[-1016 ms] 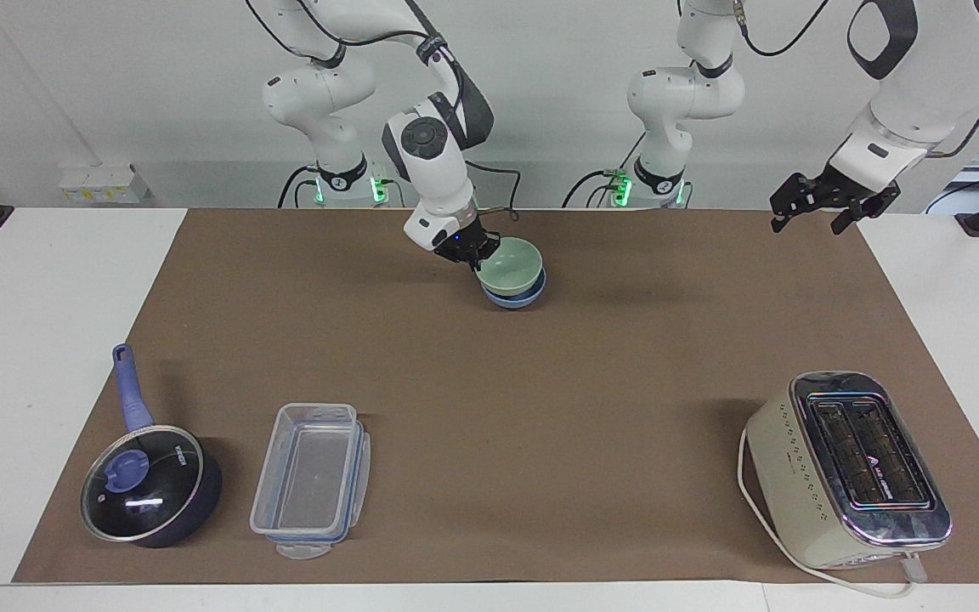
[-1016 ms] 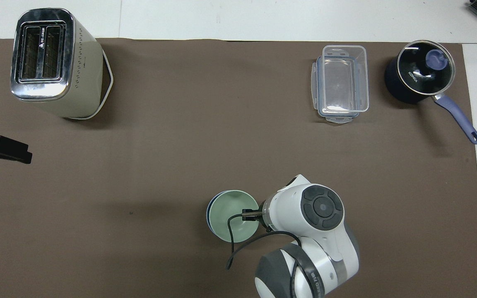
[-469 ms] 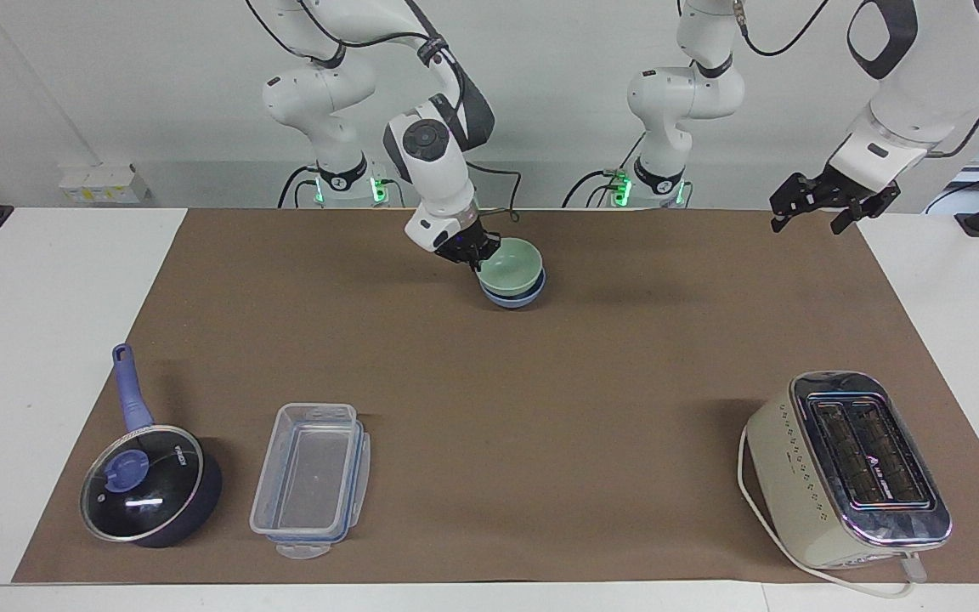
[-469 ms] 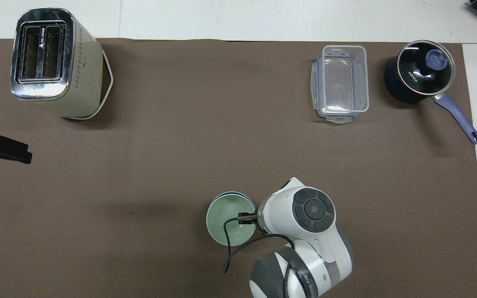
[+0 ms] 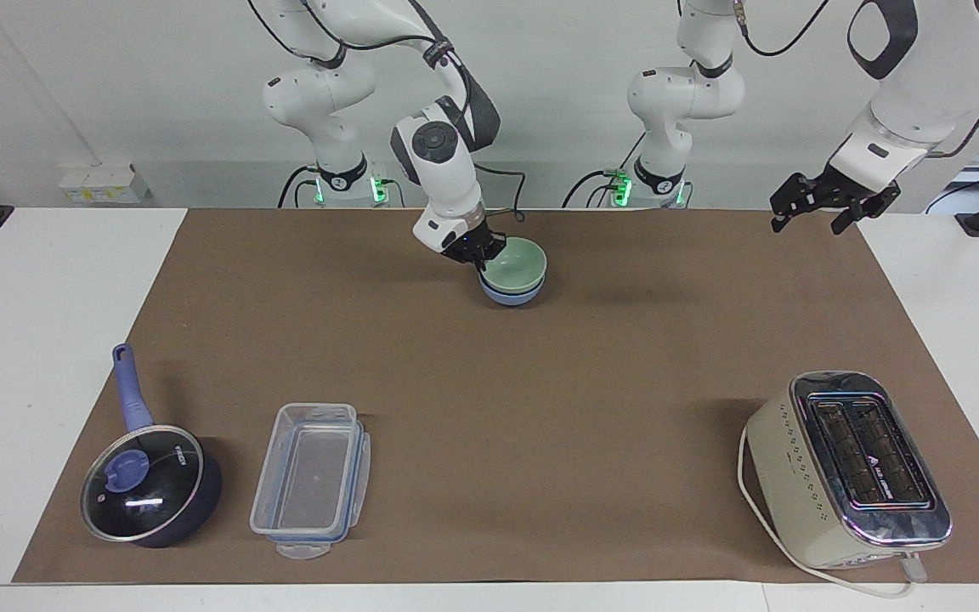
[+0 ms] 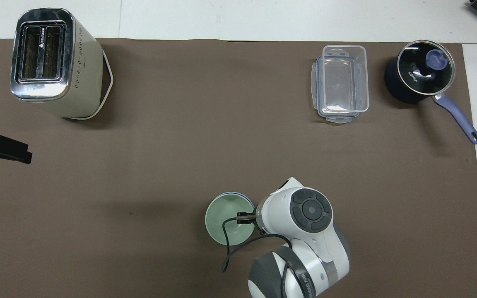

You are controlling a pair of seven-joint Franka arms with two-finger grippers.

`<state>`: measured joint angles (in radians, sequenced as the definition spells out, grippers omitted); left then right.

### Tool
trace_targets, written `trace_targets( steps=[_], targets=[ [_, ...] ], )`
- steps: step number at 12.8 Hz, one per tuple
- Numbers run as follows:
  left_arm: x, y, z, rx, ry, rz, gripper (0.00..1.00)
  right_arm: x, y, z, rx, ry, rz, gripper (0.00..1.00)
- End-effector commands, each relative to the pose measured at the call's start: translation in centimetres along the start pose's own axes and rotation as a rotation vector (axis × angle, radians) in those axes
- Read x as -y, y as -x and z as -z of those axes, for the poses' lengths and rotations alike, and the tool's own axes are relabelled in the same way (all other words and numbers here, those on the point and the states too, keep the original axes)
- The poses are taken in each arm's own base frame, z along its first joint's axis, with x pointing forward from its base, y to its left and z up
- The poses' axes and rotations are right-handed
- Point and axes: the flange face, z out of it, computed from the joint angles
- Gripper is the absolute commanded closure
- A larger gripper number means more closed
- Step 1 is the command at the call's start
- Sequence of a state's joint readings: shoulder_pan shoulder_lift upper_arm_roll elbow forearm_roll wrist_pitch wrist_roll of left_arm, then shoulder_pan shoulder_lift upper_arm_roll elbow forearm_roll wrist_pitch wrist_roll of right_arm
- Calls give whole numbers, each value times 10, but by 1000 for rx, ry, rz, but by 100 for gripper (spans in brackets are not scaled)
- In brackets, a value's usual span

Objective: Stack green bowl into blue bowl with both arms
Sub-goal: 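Lower the green bowl into the blue bowl with the right gripper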

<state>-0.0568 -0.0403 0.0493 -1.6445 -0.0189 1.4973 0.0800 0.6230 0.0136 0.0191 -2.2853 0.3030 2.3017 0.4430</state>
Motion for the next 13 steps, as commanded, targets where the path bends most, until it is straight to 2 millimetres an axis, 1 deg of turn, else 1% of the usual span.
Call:
trace_targets(
  steps=[1, 10, 13],
  targets=[
    [3, 6, 0, 8, -21, 6, 0, 4, -9, -3, -32, -22, -17, 100],
    [3, 5, 0, 8, -21, 6, 0, 3, -9, -2, -40, -8, -5, 100],
    [3, 5, -1, 10, -21, 6, 0, 4, -9, 3, -40, -11, -7, 100]
  ],
)
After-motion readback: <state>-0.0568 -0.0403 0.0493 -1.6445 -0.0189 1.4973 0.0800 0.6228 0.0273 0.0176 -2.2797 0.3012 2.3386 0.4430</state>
